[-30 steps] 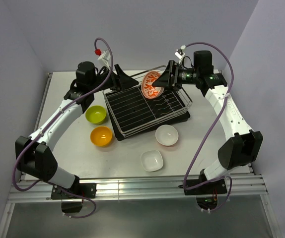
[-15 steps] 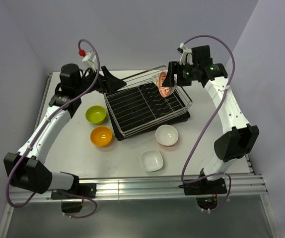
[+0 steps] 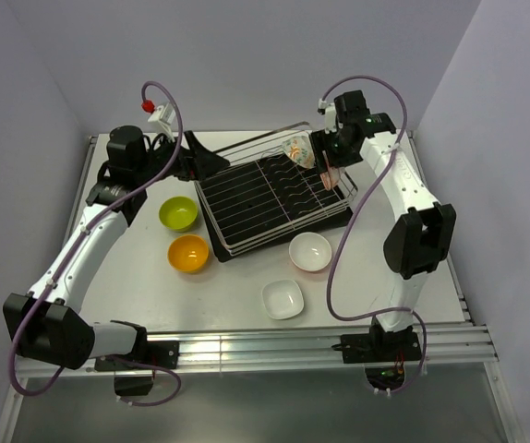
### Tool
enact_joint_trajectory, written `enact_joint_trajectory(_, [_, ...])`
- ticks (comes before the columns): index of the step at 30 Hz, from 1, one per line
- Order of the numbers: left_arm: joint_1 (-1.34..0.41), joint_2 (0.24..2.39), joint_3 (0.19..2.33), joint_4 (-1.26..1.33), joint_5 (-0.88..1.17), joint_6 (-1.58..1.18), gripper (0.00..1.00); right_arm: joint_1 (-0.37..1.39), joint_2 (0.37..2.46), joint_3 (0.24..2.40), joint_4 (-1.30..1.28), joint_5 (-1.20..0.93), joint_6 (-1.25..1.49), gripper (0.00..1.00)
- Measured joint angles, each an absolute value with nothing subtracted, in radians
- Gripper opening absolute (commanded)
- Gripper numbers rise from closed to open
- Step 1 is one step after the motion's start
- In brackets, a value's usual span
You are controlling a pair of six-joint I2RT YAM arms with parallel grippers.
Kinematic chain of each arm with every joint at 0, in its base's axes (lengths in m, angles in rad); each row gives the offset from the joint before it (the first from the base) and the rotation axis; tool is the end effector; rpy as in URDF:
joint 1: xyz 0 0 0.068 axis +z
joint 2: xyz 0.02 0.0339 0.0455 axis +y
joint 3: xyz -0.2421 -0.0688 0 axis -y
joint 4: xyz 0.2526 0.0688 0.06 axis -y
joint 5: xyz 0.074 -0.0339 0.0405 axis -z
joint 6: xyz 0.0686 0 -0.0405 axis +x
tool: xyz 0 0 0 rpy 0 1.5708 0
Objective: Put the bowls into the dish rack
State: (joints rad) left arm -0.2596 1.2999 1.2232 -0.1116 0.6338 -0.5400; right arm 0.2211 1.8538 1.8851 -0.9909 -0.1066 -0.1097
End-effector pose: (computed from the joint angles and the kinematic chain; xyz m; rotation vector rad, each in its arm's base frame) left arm 0.3169 -0.1262 0.3630 0.2319 1.8489 -1.1225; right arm 0.4080 0.0992 0.2974 -0.4588 2.4899 0.1793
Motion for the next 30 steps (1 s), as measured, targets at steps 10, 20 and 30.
enact_joint_trajectory(10, [-0.255, 1.293, 1.206, -0.118, 0.633, -0.537, 0.91, 0.260, 1.891, 1.885, -0.990, 0.012, -0.181, 0.00])
enact_joint_trajectory(20, [-0.250, 1.287, 1.197, -0.125, 0.635, -0.531, 0.91, 0.278, 1.983, 1.875, -0.989, 0.082, -0.203, 0.00])
enact_joint_trajectory(30, [-0.244, 1.279, 1.183, -0.128, 0.649, -0.519, 0.91, 0.299, 2.001, 1.883, -0.994, 0.104, -0.203, 0.13])
